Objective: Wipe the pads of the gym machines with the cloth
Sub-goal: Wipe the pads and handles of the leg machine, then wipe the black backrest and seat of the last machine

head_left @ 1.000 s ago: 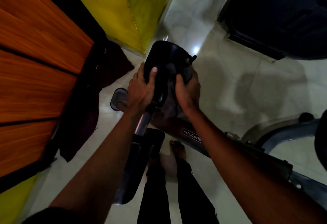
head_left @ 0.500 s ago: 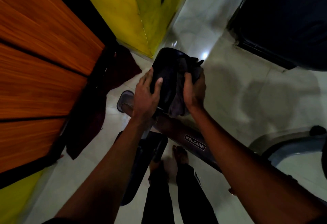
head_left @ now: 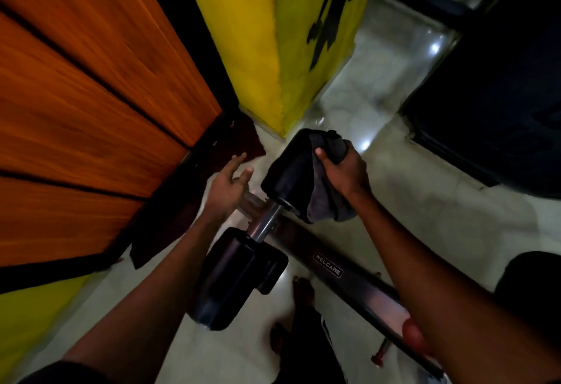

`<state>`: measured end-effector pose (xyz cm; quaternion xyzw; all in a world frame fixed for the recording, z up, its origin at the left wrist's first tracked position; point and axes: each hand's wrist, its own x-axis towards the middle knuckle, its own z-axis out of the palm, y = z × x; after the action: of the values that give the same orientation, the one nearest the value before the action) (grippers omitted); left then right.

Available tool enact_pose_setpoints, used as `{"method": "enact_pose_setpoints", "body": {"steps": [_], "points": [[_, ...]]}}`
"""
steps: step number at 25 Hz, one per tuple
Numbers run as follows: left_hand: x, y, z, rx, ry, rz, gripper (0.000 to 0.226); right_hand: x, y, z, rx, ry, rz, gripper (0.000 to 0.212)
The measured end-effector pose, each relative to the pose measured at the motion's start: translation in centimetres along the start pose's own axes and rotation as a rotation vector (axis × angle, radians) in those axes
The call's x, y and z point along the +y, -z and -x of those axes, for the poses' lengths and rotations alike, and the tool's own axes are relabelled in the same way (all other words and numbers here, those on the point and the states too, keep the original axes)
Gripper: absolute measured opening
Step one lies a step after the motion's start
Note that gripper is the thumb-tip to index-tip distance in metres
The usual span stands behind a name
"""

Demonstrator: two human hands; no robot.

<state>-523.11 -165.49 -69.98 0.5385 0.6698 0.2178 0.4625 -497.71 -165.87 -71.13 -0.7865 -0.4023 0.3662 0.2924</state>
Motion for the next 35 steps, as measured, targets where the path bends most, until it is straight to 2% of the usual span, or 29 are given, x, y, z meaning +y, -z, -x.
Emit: {"method": "enact_pose_setpoints", "body": {"steps": [3,6,15,18,26,31,35], "points": [[1.8,6.1,3.9,0.111,-0.060,-0.022,0.049,-6.5,1.4,2.3,-0.199,0.136,0.084,0.053],[4.6,12.7,9.0,0.219,-0.095,-0.047,0.050,-14.6,2.2,5.9,-0.314,0.320,0.148,0.054],[10.5,30.8,24.8,0.539,-0.197,-0.175,0.048,-36.7,4.0,18.5,-0.464,0.813,0.309,0.048],[10.9,35.1,30.8,0.686,-0.186,-0.200,0.047,-42.1,2.7,23.1,-0.506,0.958,0.350,0.054],[8.9,42.6,48.1,1.075,0.049,-0.131,0.049,-53.8,-1.5,37.2,-0.709,1.349,0.484,0.058],[7.1,42.7,60.3,1.265,0.234,-0.130,0.050,-57.7,-4.2,46.8,-0.815,1.619,0.494,0.055],[6.0,40.0,70.7,1.402,0.400,-0.128,0.062,-57.5,-6.6,55.6,-0.950,1.784,0.449,0.052]]}}
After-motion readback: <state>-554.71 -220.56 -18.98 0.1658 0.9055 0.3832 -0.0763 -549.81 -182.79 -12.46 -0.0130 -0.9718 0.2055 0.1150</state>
